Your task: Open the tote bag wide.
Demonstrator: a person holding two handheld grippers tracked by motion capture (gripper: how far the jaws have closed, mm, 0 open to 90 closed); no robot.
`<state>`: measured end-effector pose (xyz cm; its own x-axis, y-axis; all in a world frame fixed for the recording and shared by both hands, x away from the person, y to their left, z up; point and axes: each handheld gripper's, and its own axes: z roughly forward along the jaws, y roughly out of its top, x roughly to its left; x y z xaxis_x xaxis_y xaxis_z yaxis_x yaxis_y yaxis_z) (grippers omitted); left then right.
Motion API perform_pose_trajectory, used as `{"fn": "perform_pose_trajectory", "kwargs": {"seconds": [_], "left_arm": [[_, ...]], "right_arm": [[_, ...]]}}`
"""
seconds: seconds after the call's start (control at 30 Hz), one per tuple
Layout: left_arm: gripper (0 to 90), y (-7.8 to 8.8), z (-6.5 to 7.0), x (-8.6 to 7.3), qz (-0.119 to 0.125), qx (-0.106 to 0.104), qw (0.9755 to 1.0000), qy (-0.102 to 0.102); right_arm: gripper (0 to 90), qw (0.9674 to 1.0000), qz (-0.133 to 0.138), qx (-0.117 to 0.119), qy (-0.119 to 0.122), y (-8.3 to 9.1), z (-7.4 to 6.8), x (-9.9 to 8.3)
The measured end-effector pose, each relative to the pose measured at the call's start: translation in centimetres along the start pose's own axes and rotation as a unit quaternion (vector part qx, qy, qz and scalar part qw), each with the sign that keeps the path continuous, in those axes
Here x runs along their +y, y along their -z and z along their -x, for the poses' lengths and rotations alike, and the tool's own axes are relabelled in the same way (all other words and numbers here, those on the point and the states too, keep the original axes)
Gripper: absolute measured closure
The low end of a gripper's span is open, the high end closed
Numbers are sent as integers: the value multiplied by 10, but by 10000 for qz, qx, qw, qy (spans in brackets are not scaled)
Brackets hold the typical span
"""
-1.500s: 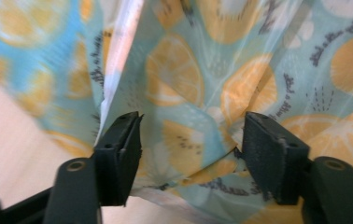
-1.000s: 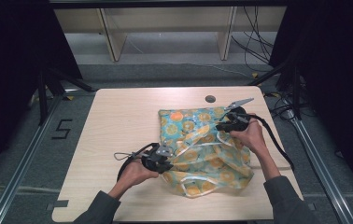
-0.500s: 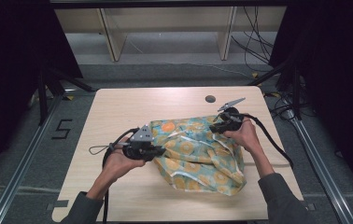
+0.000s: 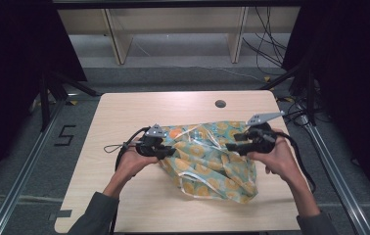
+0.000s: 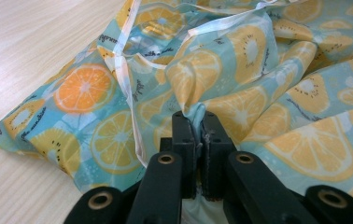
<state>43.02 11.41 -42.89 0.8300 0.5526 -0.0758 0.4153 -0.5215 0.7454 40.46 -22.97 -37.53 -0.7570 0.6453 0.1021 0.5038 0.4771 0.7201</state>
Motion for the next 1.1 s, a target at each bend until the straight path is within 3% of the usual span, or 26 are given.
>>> {"fn": "perform_pose_trajectory", "kwargs": {"seconds": [0.03,0.13,0.17,0.2,0.3,0.33,0.37,0.4,0.43,0.47,0.5,0.53,0.57,0.6,0.63,0.67,0.7,0.77,0.8,0.9,1.0,1.03,1.1], "left_arm": [[858,0,1,0,6,12,10000,85],[855,1,0,-1,-34,-17,10000,51],[854,1,0,-1,-33,-15,10000,52],[853,1,0,-1,-33,-15,10000,52],[851,2,-1,-3,-35,-45,9999,86],[851,2,-1,-3,-35,-45,9999,86],[851,2,-1,-4,-56,-61,9999,71],[851,3,-2,-5,-104,-49,9999,35],[851,3,-2,-5,-104,-49,9999,35],[851,3,-2,-6,-70,-25,9999,90],[850,4,-3,-7,-104,-44,9999,58],[851,4,-3,-8,-97,-28,9999,118],[851,4,-5,-8,-114,-11,9999,76],[851,3,-6,-9,-153,12,9999,25],[852,3,-6,-9,-153,12,9999,25],[852,1,-6,-11,-229,7,9997,-12],[853,1,-6,-11,-229,7,9997,-12],[854,-1,-4,-13,-292,13,9996,38],[854,-3,-6,-13,-350,-44,9994,-58],[855,-8,-7,-17,-484,-36,9988,-56],[842,-16,-7,-23,-649,92,9978,-90],[829,-16,-7,-22,-739,134,9970,-205],[807,-14,-3,-20,-698,206,9972,-177]], "right_arm": [[474,9996,-265,-34,131,-7,-13,-12],[468,9988,-438,-157,172,-21,-26,-25],[458,9954,-869,-340,226,-31,-35,-33],[458,9954,-869,-340,226,-31,-35,-33],[464,9883,-1309,-628,467,-50,-36,-45],[464,9883,-1309,-628,467,-50,-36,-45],[528,9870,-1417,-638,421,-54,-36,-47],[784,9851,-1424,-622,742,-58,-34,-50],[784,9851,-1424,-622,742,-58,-34,-50],[870,9843,-1407,-565,899,-56,-31,-49],[893,9846,-1314,-569,999,-52,-27,-47],[900,9887,-1041,-603,896,-37,-20,-40],[900,9887,-1041,-603,896,-37,-20,-40],[900,9918,-630,-877,686,-23,-7,-33],[900,9918,-630,-877,686,-23,-7,-33],[900,9928,-324,-1040,504,-15,14,-26],[900,9928,-324,-1040,504,-15,14,-26],[900,9946,-127,-1019,128,-14,34,-23],[900,9944,-152,-1049,25,-16,44,-22],[900,9953,-73,-872,-407,-35,70,-27],[900,9954,-189,-795,-509,-63,86,-43],[900,9953,-219,-716,-609,-61,85,-42],[900,9958,-115,-711,-572,-62,84,-41]]}}
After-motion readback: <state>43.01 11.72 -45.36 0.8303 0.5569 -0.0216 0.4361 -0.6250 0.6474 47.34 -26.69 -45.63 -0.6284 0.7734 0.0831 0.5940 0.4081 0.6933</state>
